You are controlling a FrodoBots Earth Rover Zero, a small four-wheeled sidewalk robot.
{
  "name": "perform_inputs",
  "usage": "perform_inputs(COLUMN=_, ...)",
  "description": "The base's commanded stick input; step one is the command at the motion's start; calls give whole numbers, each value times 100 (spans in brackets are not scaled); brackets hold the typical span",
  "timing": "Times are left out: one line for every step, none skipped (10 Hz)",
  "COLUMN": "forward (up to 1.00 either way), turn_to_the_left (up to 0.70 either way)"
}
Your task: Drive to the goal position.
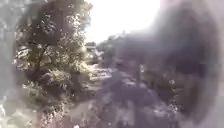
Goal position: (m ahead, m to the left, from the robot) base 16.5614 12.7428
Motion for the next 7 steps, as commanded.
perform_inputs(forward=100, turn_to_the_left=0)
perform_inputs(forward=100, turn_to_the_left=0)
perform_inputs(forward=100, turn_to_the_left=0)
perform_inputs(forward=100, turn_to_the_left=0)
perform_inputs(forward=100, turn_to_the_left=0)
perform_inputs(forward=100, turn_to_the_left=0)
perform_inputs(forward=100, turn_to_the_left=0)
